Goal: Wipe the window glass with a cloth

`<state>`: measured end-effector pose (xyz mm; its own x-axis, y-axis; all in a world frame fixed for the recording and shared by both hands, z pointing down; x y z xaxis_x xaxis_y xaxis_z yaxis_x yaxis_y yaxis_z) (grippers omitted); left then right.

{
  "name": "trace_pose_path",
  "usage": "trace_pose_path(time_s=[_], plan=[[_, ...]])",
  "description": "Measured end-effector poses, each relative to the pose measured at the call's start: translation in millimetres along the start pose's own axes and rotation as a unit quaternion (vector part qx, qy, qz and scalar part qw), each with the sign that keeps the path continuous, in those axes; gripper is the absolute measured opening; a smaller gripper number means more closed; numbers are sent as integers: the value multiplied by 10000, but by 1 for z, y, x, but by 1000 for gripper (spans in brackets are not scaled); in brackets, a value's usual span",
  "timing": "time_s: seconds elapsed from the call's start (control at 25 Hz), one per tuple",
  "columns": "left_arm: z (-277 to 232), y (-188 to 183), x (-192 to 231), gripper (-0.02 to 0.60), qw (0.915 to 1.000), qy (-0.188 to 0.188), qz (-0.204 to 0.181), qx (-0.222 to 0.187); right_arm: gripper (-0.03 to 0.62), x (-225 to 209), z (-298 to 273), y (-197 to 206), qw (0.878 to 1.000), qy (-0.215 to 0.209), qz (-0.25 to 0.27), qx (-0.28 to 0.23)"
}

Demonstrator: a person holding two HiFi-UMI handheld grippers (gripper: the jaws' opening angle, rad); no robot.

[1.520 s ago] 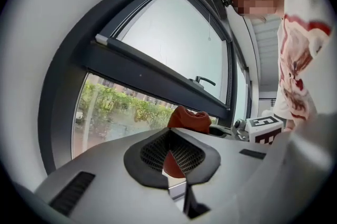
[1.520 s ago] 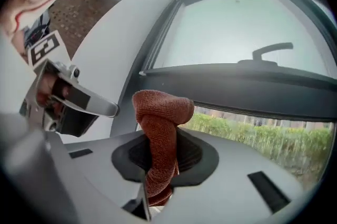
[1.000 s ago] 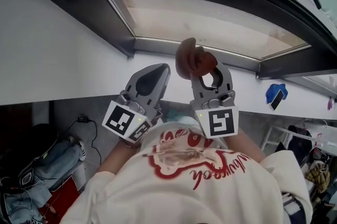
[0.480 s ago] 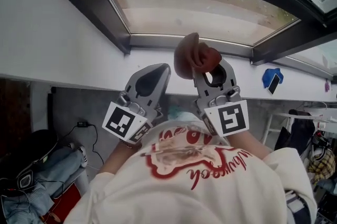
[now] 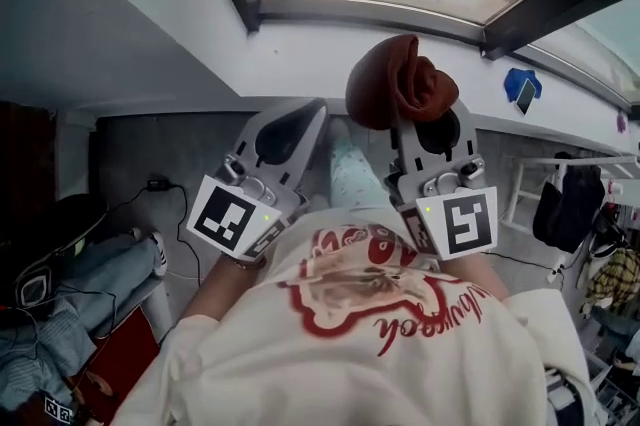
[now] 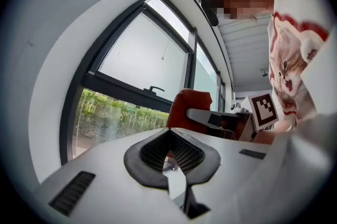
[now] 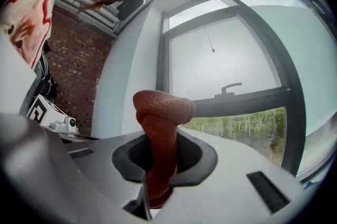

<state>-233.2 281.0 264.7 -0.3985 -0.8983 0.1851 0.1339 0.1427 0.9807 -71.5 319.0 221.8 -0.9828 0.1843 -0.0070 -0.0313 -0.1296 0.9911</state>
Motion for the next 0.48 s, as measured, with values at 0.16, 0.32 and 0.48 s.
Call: trace_pose_path(time_s=[0.16, 0.32, 0.48], plan=[[28, -2, -28, 21, 9997, 240, -33, 81, 75, 20, 45, -11, 9997, 234, 43, 63], [42, -3, -46, 21, 9993, 367, -29, 36, 74, 29, 79, -17, 9990, 409, 59, 192], [44, 3, -71, 21, 9987, 505, 96, 21, 75, 38, 104, -23, 9991, 309, 126, 267]])
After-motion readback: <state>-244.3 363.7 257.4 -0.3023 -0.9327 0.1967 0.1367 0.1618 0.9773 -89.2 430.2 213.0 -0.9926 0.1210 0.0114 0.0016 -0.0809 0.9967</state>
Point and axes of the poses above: the fingertips, and each gripper's own axes: z backward along the fingers, x to its left, y out of its underside, the point moved 7 cm from there along z, backward along the fingers, and after that the axes turned 2 degrees about y, right-handed, at the moved point
